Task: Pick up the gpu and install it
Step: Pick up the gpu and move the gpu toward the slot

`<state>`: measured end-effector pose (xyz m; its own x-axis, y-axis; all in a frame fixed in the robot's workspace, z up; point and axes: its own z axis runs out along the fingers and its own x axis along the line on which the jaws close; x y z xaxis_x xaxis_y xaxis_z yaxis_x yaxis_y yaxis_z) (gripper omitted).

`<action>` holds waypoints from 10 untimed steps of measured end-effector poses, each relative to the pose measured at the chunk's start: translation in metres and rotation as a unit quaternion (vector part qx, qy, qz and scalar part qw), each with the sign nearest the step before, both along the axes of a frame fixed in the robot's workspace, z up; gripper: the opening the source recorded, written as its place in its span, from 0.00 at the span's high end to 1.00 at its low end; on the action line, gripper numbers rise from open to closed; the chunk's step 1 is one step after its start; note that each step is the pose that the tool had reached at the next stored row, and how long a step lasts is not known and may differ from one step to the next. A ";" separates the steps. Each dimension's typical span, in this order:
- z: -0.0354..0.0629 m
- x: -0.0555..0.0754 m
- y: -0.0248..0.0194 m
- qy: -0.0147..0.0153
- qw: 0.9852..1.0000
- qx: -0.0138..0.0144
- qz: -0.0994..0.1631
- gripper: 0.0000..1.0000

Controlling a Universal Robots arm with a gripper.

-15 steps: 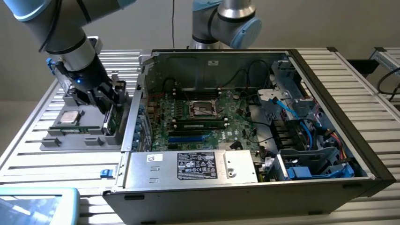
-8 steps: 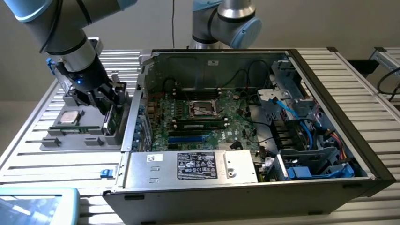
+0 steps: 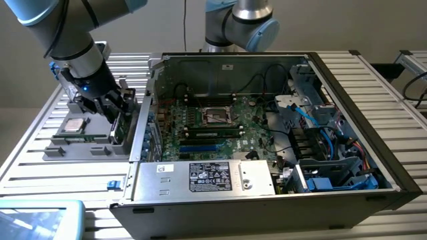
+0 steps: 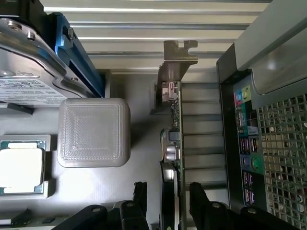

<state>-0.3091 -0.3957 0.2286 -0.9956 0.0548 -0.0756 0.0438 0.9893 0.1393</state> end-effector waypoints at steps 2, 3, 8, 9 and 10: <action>-0.0006 0.000 0.0001 0.000 1.000 0.000 0.000 0.53; -0.0009 0.000 0.0001 0.000 1.000 0.000 0.000 0.53; -0.0013 0.000 0.0002 0.000 1.000 0.000 0.000 0.71; -0.0013 0.000 0.0002 0.000 1.000 0.000 0.000 0.72; -0.0013 0.000 0.0002 0.000 1.000 0.000 0.000 0.72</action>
